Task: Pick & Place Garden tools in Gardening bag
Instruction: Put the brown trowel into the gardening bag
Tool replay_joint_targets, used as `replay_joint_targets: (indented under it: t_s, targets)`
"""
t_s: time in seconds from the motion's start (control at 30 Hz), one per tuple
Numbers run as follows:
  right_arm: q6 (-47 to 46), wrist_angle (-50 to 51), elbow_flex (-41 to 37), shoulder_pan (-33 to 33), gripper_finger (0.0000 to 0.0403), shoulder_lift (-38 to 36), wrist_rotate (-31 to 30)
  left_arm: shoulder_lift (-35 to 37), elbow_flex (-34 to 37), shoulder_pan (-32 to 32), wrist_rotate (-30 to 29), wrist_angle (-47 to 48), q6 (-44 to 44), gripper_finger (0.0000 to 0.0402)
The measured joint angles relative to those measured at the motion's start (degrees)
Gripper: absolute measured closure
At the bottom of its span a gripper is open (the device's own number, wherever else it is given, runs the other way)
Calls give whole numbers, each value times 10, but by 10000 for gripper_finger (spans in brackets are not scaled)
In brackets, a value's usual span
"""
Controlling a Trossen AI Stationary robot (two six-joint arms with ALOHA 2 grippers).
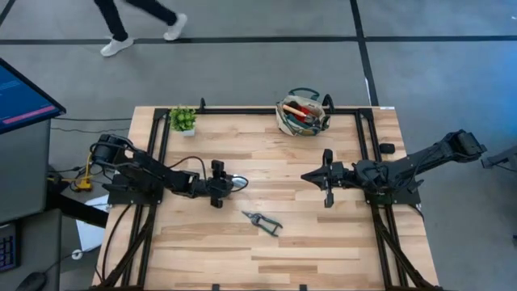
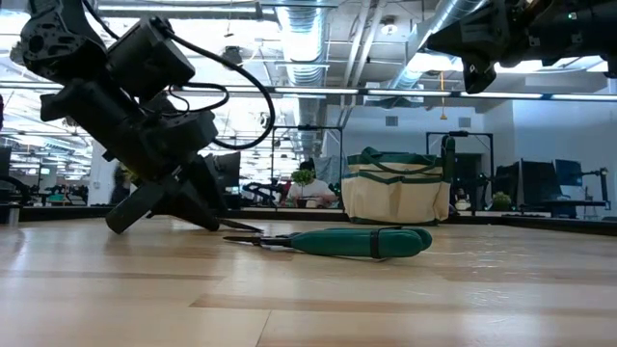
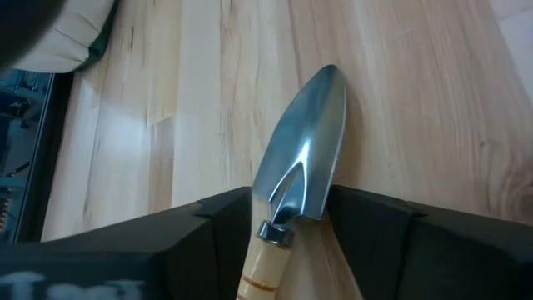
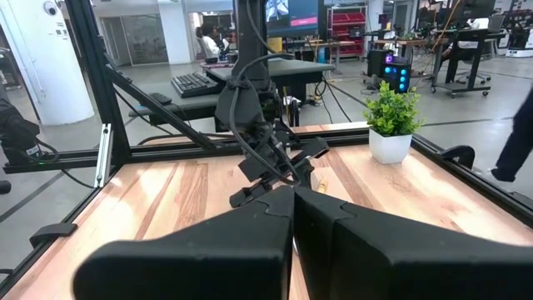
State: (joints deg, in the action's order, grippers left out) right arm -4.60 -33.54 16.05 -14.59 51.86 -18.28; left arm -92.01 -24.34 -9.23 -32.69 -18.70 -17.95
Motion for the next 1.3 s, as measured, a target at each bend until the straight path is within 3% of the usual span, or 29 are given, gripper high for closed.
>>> replay_joint_targets:
  t_s: [0.27, 0.6, 1.07, 1.3]
  targets:
    - [-16, -1, 0, 0, 403, 0, 1, 0, 1, 25, 41, -9, 5, 295]
    - [-26, -1, 0, 0, 403, 0, 2, 0, 0, 54, 85, -18, 4, 325]
    - [-25, -1, 0, 0, 403, 0, 2, 1, 0, 55, 82, -27, 17, 391]
    - [-25, -1, 0, 0, 403, 0, 2, 0, 0, 56, 88, -50, 19, 398]
